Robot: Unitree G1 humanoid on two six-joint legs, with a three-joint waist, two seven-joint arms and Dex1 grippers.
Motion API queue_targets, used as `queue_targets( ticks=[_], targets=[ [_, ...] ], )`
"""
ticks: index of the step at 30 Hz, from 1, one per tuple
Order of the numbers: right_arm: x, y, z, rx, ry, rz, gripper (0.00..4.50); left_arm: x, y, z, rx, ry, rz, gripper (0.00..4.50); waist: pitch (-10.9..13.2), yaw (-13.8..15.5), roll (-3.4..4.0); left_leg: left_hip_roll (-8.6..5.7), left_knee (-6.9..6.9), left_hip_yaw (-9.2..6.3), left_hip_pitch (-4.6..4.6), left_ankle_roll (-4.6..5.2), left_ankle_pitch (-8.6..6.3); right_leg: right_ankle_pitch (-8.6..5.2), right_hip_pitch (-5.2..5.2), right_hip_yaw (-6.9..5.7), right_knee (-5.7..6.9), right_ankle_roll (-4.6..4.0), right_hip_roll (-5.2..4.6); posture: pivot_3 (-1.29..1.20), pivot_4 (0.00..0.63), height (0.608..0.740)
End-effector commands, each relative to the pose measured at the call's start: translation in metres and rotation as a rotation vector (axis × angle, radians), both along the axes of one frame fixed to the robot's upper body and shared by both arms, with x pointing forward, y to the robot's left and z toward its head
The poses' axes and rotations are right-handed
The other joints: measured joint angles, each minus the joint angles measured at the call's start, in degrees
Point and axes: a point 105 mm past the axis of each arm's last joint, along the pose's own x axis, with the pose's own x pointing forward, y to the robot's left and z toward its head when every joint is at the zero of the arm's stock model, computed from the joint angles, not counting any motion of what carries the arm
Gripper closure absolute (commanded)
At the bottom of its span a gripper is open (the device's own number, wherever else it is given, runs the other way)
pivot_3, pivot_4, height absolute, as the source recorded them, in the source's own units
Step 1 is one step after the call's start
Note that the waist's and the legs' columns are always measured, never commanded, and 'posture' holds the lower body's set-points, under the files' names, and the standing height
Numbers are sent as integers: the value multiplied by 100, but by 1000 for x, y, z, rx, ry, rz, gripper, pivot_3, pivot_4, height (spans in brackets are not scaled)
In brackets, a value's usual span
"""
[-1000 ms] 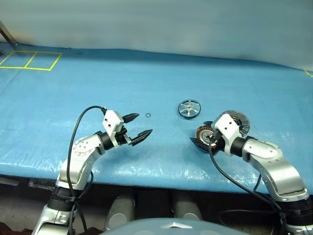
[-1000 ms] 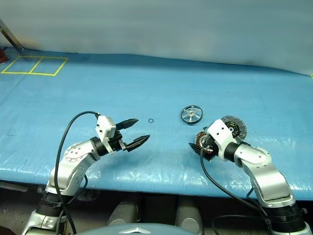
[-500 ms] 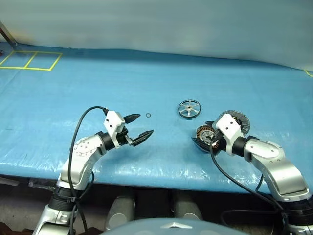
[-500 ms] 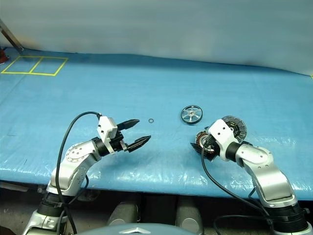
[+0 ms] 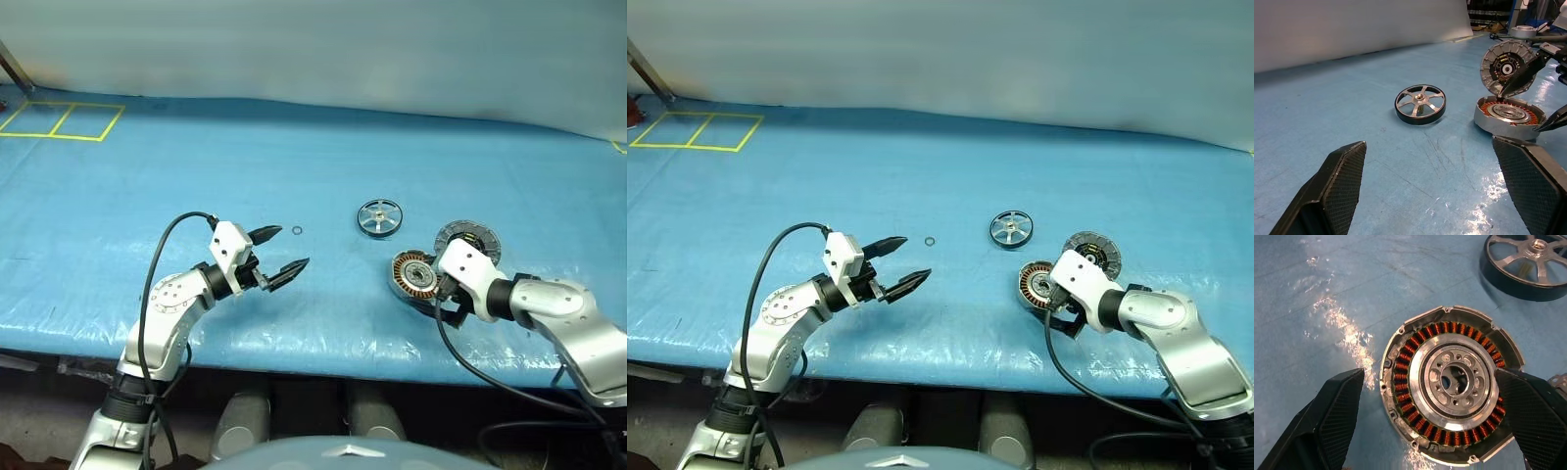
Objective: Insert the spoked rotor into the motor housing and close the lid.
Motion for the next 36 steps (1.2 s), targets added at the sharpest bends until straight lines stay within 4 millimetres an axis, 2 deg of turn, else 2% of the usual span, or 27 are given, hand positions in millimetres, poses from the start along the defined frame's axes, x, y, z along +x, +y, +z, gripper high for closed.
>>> queue_targets(
  ticks=[1,16,19,24,25,30,36],
  targets=[
    [1,1,2,-41,2,43,14,0,-2,8,-14,-47,2,0,2,-1,-4,0,0,0,0,0,0,0,0,-1,0,0,0,0,150,740],
    [2,7,-16,-55,56,75,14,0,3,4,4,-42,45,0,4,4,-9,0,2,0,0,0,0,1,2,0,0,1,0,0,150,740],
    [0,9,-20,-59,75,84,655,1,5,4,7,-45,55,0,4,4,-10,0,2,-1,0,0,0,1,2,-1,0,1,0,0,150,740],
    [0,10,-26,-76,87,90,2288,3,8,4,12,-47,70,0,-1,3,-21,0,1,-1,1,0,0,1,3,-1,0,1,0,0,150,740],
    [0,10,-27,-76,90,93,2468,3,9,4,14,-48,74,0,-5,-1,-30,1,0,-2,4,0,0,1,5,-2,0,1,0,0,150,740],
    [1,16,-28,-103,74,128,2495,4,18,5,23,-54,108,0,-20,-17,-56,5,4,0,12,-1,0,0,10,-3,0,1,1,0,150,740],
    [7,37,-13,-127,3,231,2495,4,30,5,34,-50,144,0,-21,-70,-63,14,6,9,14,-2,0,0,7,-3,0,1,2,0,150,740]
  ],
)
